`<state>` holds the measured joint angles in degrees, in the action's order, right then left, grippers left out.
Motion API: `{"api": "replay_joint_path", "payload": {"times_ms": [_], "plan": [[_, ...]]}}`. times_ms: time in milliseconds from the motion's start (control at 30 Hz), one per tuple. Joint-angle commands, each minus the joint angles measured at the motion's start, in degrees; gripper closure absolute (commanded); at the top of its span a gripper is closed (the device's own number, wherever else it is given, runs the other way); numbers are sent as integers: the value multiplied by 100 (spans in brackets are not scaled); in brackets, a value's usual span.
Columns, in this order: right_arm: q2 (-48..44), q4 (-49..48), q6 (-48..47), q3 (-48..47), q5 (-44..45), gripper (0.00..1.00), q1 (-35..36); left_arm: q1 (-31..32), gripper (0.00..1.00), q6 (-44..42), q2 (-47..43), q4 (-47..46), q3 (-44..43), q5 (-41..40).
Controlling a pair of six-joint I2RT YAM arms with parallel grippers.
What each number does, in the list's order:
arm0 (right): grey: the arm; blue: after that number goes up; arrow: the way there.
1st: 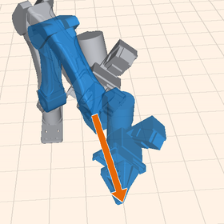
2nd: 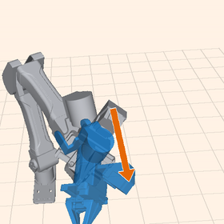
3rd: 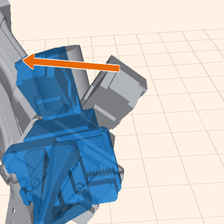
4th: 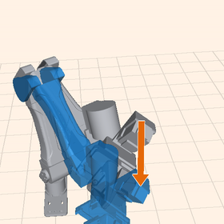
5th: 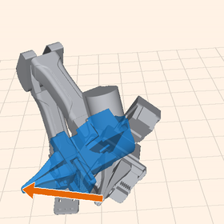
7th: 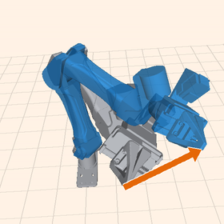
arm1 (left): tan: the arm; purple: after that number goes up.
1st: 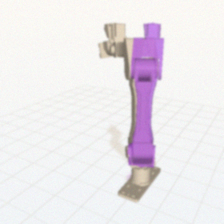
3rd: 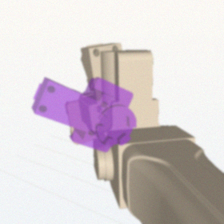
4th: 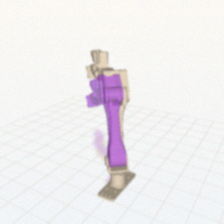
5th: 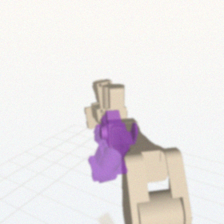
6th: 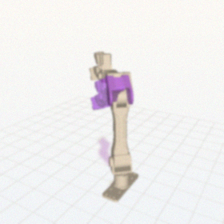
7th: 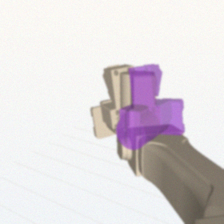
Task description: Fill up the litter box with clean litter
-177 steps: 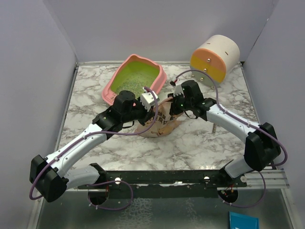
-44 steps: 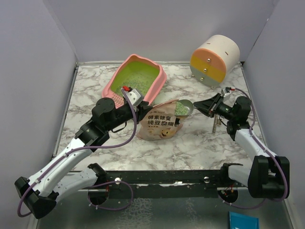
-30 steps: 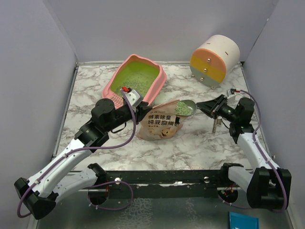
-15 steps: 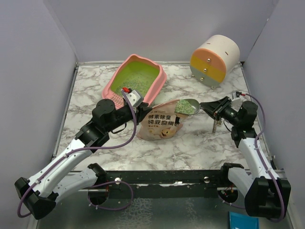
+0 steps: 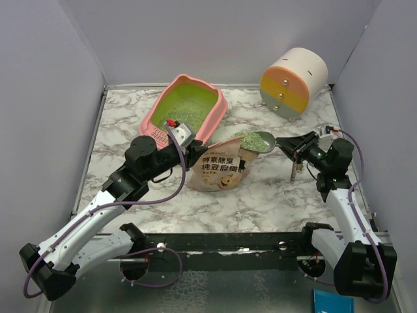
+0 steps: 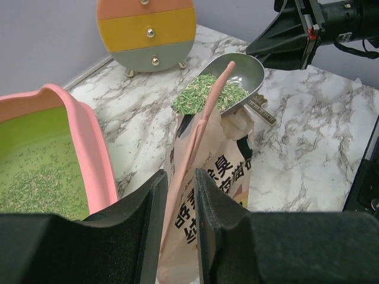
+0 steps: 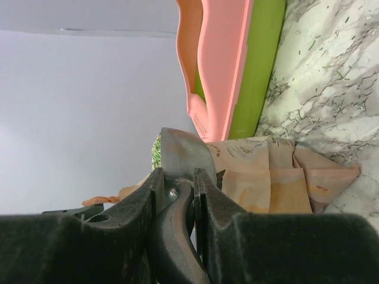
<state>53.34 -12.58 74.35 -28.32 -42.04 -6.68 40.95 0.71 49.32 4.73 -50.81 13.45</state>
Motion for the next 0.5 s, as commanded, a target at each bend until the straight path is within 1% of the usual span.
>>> {"api": "replay_joint_path", "payload": {"times_ms": [0, 167, 467], "plan": [[-50, -464, 234, -125, 233, 99, -44, -19, 72, 39, -146, -140, 36, -36], [155, -641, 262, -265, 258, 99, -44, -20, 72, 50, -199, -140, 71, -38], [754, -854, 151, -800, 202, 99, -44, -18, 72, 8, -347, -84, 121, -105]]}}
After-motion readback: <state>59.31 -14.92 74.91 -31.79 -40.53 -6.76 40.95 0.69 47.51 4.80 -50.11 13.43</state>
